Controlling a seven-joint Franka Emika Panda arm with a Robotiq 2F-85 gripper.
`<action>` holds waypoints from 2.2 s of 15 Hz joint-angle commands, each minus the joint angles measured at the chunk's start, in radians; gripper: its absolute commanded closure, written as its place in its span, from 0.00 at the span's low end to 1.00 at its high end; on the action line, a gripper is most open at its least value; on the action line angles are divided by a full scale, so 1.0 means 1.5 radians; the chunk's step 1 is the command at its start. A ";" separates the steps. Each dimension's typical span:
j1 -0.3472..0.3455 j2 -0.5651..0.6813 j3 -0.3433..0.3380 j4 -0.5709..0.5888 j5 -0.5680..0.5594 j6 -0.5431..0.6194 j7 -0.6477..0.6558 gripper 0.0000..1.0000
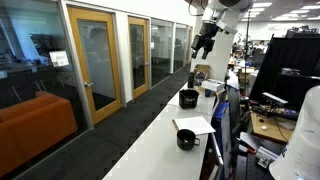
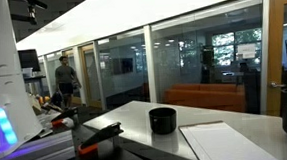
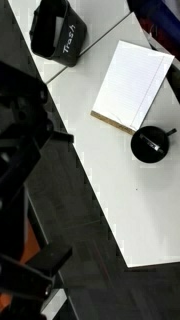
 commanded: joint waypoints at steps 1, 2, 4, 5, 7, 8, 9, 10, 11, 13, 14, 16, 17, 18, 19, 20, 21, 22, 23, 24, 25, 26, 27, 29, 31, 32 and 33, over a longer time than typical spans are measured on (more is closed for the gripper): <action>-0.012 0.001 0.010 0.002 0.005 -0.002 -0.004 0.00; -0.012 0.001 0.010 0.002 0.005 -0.002 -0.004 0.00; -0.012 0.001 0.010 0.002 0.005 -0.002 -0.004 0.00; -0.012 0.001 0.010 0.002 0.005 -0.002 -0.004 0.00; -0.012 0.001 0.010 0.002 0.005 -0.002 -0.004 0.00; -0.012 0.001 0.010 0.002 0.005 -0.002 -0.004 0.00; -0.012 0.001 0.010 0.002 0.005 -0.002 -0.004 0.00; -0.012 0.001 0.010 0.002 0.005 -0.002 -0.004 0.00; -0.012 0.001 0.010 0.002 0.005 -0.002 -0.004 0.00; -0.012 0.001 0.010 0.002 0.005 -0.002 -0.004 0.00; -0.012 0.001 0.010 0.002 0.005 -0.002 -0.004 0.00; -0.012 0.001 0.010 0.002 0.005 -0.002 -0.004 0.00; -0.012 0.001 0.010 0.002 0.005 -0.002 -0.004 0.00; -0.012 0.001 0.010 0.002 0.005 -0.002 -0.004 0.00; -0.012 0.001 0.010 0.002 0.005 -0.002 -0.004 0.00; -0.012 0.001 0.010 0.002 0.005 -0.002 -0.004 0.00; -0.012 0.001 0.010 0.002 0.005 -0.002 -0.004 0.00; -0.011 0.003 0.008 -0.003 0.009 0.001 -0.009 0.00; -0.011 0.006 0.010 -0.013 0.006 0.012 -0.006 0.00; -0.013 0.009 0.012 -0.024 0.004 0.025 0.000 0.00; -0.014 0.014 0.013 -0.041 0.002 0.041 0.004 0.00; -0.014 0.022 0.013 -0.052 0.001 0.045 0.005 0.00; -0.015 0.031 0.013 -0.067 0.000 0.061 0.007 0.00; -0.018 0.048 0.012 -0.095 -0.003 0.090 0.009 0.00; -0.022 0.063 0.011 -0.118 -0.006 0.122 0.011 0.00; -0.025 0.072 0.011 -0.127 -0.009 0.137 0.015 0.00; -0.029 0.082 0.009 -0.135 -0.010 0.150 0.017 0.00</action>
